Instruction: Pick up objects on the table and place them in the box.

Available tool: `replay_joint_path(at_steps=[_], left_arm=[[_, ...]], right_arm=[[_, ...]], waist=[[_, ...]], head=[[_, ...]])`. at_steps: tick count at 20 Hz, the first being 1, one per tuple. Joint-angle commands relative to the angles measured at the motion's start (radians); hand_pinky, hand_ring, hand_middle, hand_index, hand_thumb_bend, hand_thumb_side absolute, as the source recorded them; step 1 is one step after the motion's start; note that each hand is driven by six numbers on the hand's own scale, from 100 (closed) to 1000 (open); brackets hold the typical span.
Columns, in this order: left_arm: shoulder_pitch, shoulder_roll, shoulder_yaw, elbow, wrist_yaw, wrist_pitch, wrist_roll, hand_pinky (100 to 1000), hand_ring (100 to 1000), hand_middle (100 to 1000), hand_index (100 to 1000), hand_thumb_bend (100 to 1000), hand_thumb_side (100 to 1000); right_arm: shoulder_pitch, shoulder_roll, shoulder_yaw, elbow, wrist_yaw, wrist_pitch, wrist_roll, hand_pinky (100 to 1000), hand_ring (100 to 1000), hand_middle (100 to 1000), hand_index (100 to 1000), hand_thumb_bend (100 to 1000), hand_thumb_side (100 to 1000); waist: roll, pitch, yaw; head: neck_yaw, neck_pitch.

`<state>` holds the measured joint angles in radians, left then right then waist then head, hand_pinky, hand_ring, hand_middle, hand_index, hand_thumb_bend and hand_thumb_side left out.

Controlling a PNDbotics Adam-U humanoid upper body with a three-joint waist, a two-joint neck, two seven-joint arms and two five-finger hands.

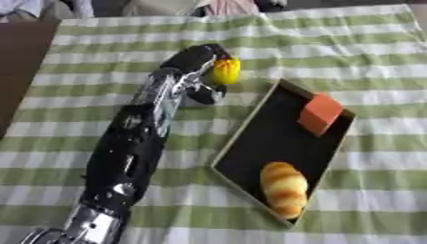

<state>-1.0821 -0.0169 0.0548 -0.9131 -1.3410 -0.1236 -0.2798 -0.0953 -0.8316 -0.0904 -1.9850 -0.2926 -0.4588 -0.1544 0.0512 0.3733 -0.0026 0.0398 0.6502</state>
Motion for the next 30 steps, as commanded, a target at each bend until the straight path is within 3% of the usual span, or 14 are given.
replay_joint_path(at_steps=[1,8,11,13,16,19,30], left_arm=[[-0.018,0.023,0.011,0.009,-0.015,0.013,0.02,813,912,815,836,100,179],[-0.02,0.023,0.005,0.022,0.0,0.015,0.026,743,861,764,790,100,220],[-0.021,0.027,0.001,0.012,-0.011,0.014,0.046,698,829,733,765,100,173],[-0.024,0.03,-0.003,-0.003,-0.038,0.011,0.089,666,807,710,745,100,102],[-0.032,0.031,-0.007,-0.03,-0.109,0.002,0.187,598,766,671,713,213,100],[-0.039,0.026,-0.011,-0.046,-0.144,-0.016,0.259,572,745,646,697,200,100],[-0.012,0.021,-0.082,-0.147,-0.04,-0.108,0.281,481,668,581,655,134,100]], right_arm=[[-0.001,-0.024,-0.004,-0.015,-0.003,0.002,0.004,952,822,541,782,100,470],[0.008,-0.022,-0.004,-0.015,0.0,0.006,0.007,953,821,539,782,100,470],[0.011,-0.022,-0.003,-0.015,0.001,0.008,0.007,952,821,537,782,100,470],[0.013,-0.023,-0.002,-0.015,0.001,0.009,0.007,953,821,537,782,100,470],[0.015,-0.023,-0.001,-0.015,-0.001,0.013,0.006,953,821,535,783,100,470],[0.011,-0.027,-0.002,-0.015,-0.009,0.012,0.003,952,821,536,783,100,470],[0.033,-0.044,-0.015,-0.015,-0.015,-0.009,-0.011,949,821,538,784,100,470]], waist=[[-0.005,-0.017,-0.005],[-0.005,-0.019,-0.006],[-0.006,-0.021,-0.006],[-0.006,-0.023,-0.004],[-0.008,-0.026,-0.002],[-0.01,-0.029,0.0],[-0.011,-0.052,0.02]], head=[[0.001,-0.011],[0.002,-0.008],[0.0,-0.006],[-0.001,-0.002],[-0.001,0.004],[-0.004,0.013],[-0.031,0.043]])
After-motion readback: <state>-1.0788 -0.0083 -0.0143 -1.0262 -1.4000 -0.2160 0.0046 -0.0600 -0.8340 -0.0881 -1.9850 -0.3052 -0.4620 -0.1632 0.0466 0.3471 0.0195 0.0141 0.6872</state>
